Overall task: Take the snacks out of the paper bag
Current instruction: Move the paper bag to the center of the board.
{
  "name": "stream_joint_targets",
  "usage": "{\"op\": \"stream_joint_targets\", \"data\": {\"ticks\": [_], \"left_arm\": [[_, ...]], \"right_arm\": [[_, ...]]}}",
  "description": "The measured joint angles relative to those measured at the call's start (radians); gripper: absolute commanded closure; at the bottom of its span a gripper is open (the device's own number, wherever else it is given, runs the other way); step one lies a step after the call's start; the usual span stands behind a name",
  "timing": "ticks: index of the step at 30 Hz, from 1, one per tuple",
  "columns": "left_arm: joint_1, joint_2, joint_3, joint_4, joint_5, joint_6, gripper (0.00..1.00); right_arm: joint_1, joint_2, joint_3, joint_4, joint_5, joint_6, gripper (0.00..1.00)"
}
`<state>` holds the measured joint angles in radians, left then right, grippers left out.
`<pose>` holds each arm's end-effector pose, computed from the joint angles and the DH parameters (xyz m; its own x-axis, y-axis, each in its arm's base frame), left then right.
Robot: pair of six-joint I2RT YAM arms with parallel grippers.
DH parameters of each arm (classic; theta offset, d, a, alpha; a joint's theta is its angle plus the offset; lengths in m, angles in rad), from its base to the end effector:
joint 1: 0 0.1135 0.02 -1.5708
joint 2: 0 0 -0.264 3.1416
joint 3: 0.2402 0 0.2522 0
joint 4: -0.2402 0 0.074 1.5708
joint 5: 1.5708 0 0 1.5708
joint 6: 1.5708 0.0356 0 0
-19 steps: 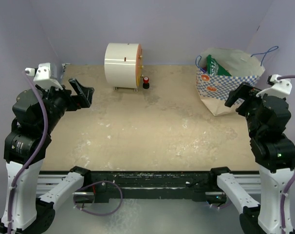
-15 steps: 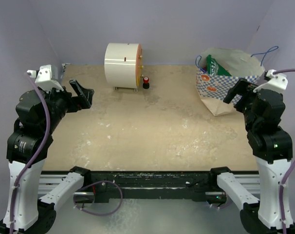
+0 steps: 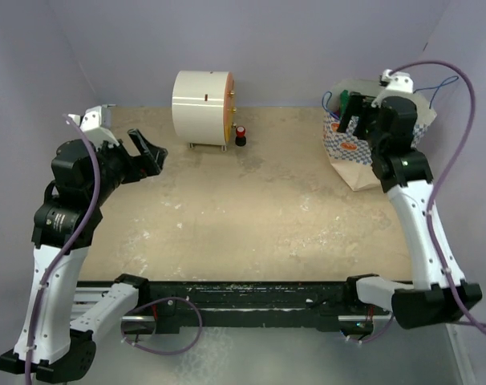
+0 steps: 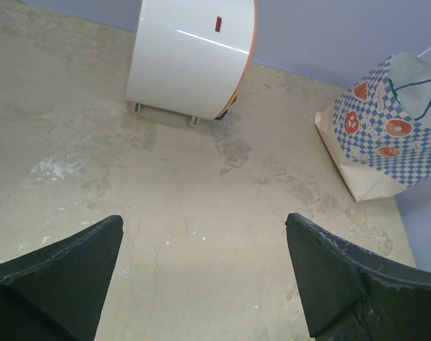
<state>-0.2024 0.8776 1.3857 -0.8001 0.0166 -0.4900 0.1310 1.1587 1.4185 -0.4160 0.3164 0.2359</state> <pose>0.1381 -0.0289 0.4566 -0.3507 -0.4084 -0.8427 0.0584 0.8886 -0.4549 0.2415 0.0206 0.4595 -0.1077 0.2098 -0.9718 0.2116 0.9599 0.1838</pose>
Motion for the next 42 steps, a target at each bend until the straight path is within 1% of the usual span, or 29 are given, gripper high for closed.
{"op": "stream_joint_targets", "data": {"ticks": [5,7,10,12,15,16,21,25,26,27,28,36,42], "left_arm": [[0.003,0.052,-0.020,0.054,0.024,-0.015,0.01],[0.005,0.085,-0.020,0.076,0.021,-0.010,0.01],[0.006,0.126,-0.020,0.099,0.011,0.005,0.01],[0.006,0.143,-0.020,0.111,0.005,0.013,0.01],[0.006,0.163,-0.020,0.134,-0.004,0.022,0.01],[0.006,0.168,-0.019,0.140,-0.006,0.026,0.01],[0.007,0.214,0.024,0.146,-0.027,0.065,0.01],[0.007,0.224,0.043,0.147,-0.033,0.085,0.01],[0.007,0.223,0.044,0.148,-0.033,0.089,0.01],[0.007,0.222,0.045,0.148,-0.033,0.090,0.01],[0.007,0.220,0.045,0.147,-0.033,0.090,0.01],[0.008,0.172,0.043,0.132,-0.032,0.089,0.01],[0.008,0.105,0.039,0.119,-0.027,0.064,0.01]], "right_arm": [[0.001,0.171,-0.005,0.203,-0.218,-0.178,0.02],[0.000,0.226,-0.010,0.264,-0.282,-0.243,0.03],[-0.011,0.306,-0.011,0.345,-0.384,-0.328,0.08],[-0.026,0.354,-0.010,0.380,-0.439,-0.372,0.13],[-0.049,0.420,0.006,0.395,-0.493,-0.423,0.35],[-0.055,0.444,0.014,0.399,-0.505,-0.434,0.44],[-0.061,0.469,0.021,0.413,-0.522,-0.447,0.74],[-0.061,0.447,0.021,0.434,-0.523,-0.441,0.87],[-0.061,0.439,0.021,0.434,-0.524,-0.436,0.91],[-0.061,0.434,0.022,0.435,-0.527,-0.430,0.97],[-0.061,0.429,0.023,0.434,-0.532,-0.424,1.00],[-0.050,0.416,0.042,0.402,-0.554,-0.378,1.00],[0.025,0.381,0.039,0.346,-0.531,-0.353,1.00]]}}
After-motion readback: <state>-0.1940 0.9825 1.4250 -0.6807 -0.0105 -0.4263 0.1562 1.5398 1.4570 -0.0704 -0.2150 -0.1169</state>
